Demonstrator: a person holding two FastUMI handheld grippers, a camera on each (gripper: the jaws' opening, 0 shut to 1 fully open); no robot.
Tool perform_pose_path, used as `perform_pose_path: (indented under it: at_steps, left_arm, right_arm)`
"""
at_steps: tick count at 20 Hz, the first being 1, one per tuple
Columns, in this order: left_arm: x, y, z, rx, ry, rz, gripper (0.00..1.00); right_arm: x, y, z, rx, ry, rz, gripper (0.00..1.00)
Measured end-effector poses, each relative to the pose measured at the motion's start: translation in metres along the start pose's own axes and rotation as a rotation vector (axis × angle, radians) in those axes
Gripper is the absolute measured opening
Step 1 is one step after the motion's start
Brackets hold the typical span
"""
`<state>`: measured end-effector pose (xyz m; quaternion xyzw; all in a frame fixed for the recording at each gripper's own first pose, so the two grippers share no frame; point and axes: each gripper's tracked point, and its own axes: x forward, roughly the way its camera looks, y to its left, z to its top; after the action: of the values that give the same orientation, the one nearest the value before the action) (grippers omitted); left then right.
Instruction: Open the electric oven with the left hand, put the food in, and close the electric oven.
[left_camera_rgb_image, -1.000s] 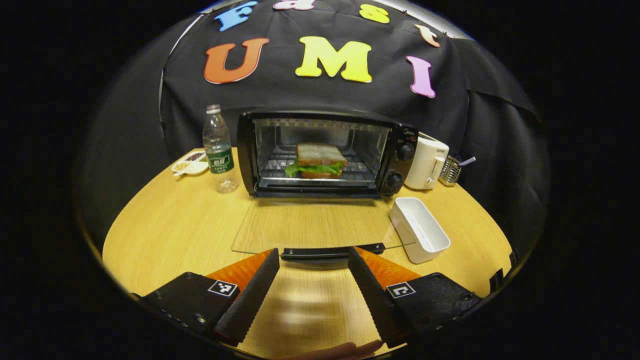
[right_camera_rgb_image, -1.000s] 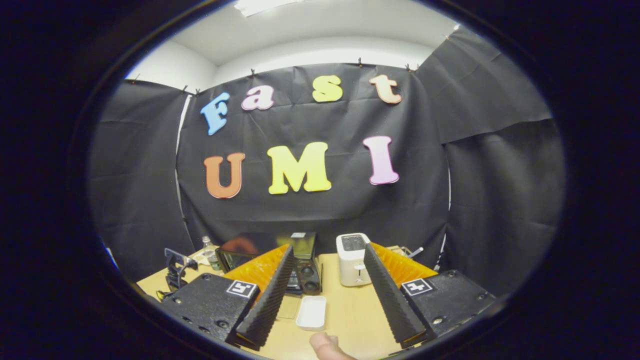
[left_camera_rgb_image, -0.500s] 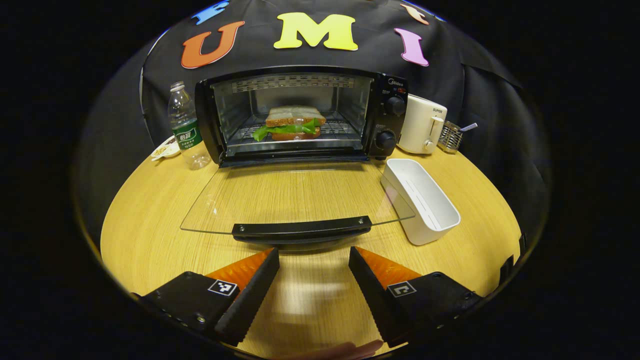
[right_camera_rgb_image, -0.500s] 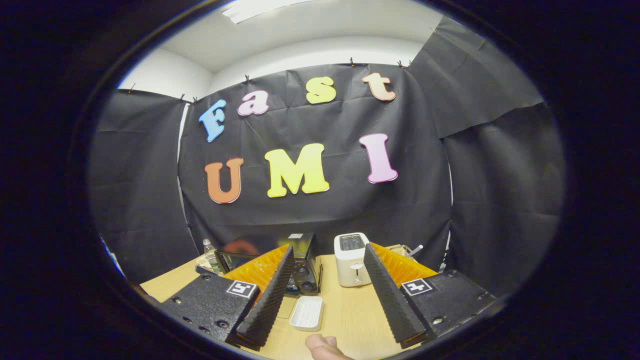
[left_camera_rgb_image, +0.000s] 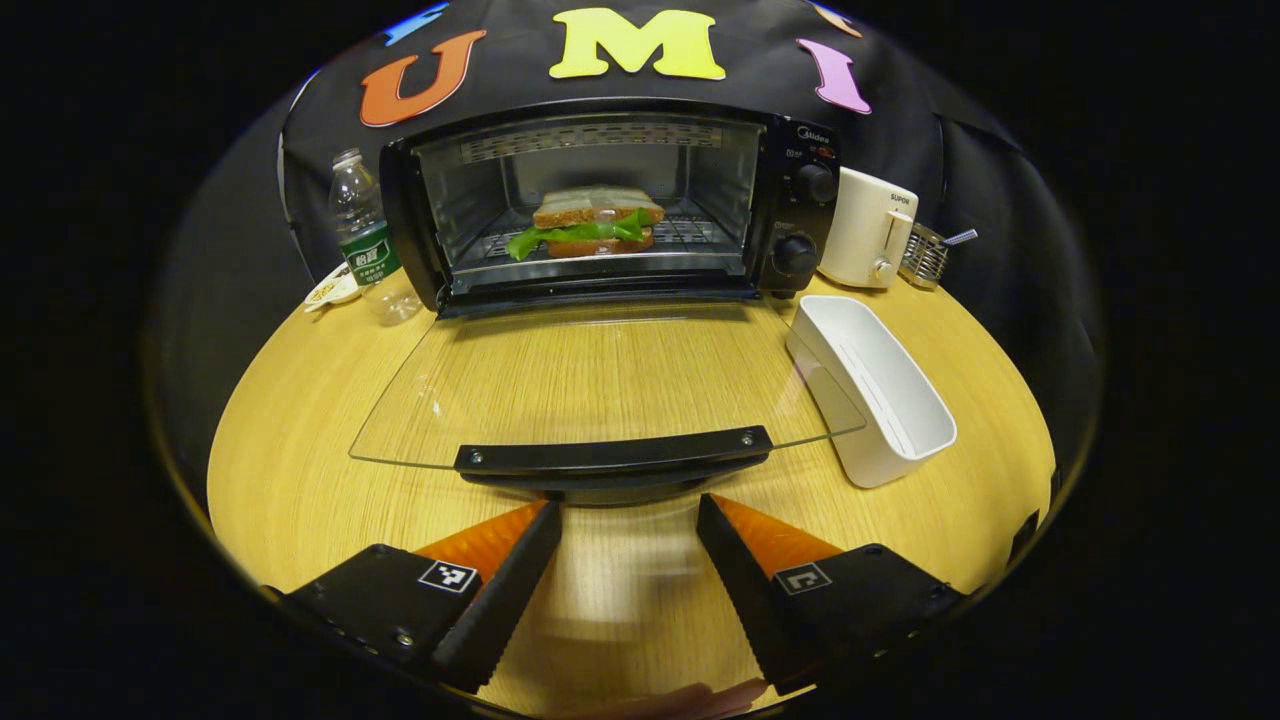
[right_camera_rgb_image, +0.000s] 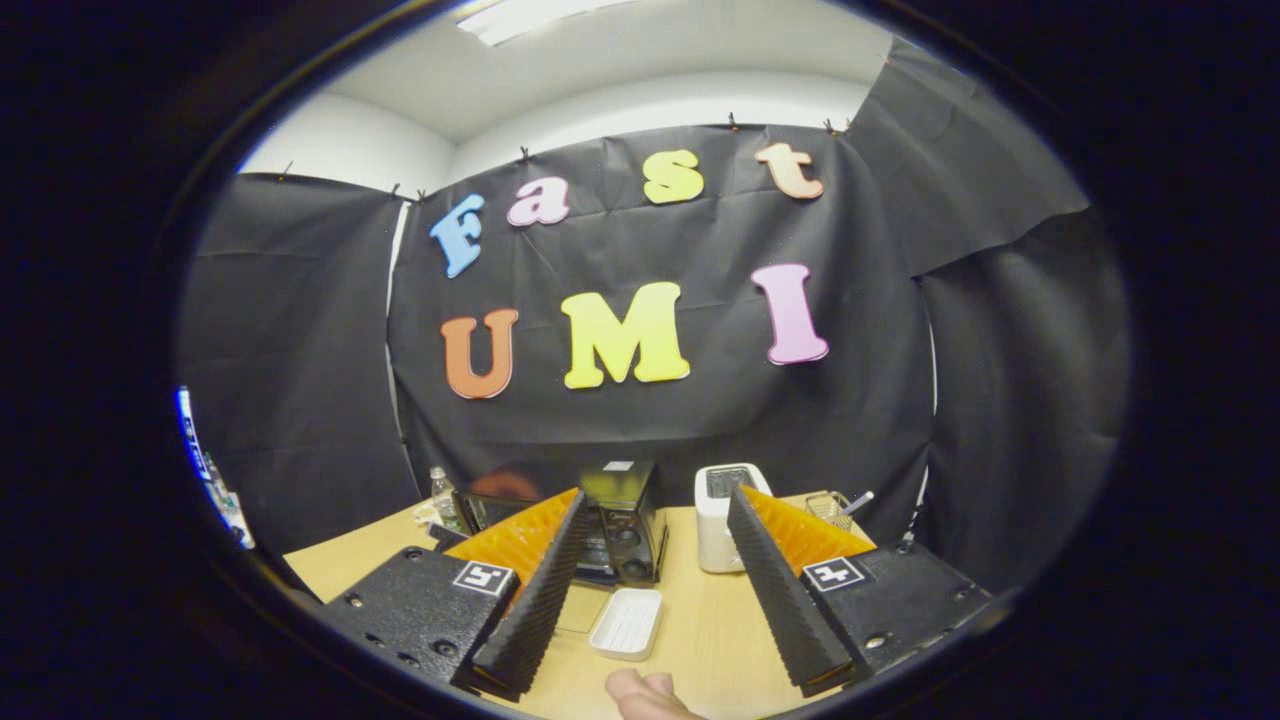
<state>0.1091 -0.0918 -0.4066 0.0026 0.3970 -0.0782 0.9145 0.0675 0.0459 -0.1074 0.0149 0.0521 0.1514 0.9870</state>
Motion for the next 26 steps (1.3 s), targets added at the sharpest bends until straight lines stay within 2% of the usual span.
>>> perform_pose_path:
  at_steps: [7, 13, 15, 26]
  left_arm:
    - [-0.004, -0.002, 0.005, -0.017, -0.017, 0.005, 0.92]
    - [-0.016, 0.001, 0.025, 0.008, -0.090, 0.019, 0.92]
    - [-0.021, 0.005, 0.036, 0.034, -0.126, 0.035, 0.92]
    - [-0.033, 0.011, 0.119, 0.051, -0.250, 0.024, 0.93]
  right_arm:
    - [-0.001, -0.007, -0.004, 0.004, 0.011, -0.021, 0.90]
    - [0.000, -0.006, -0.010, 0.010, 0.036, -0.023, 0.91]
    - [0.000, -0.007, -0.012, 0.007, 0.046, -0.028, 0.91]
    - [-0.011, -0.004, -0.016, -0.002, 0.063, -0.034, 0.90]
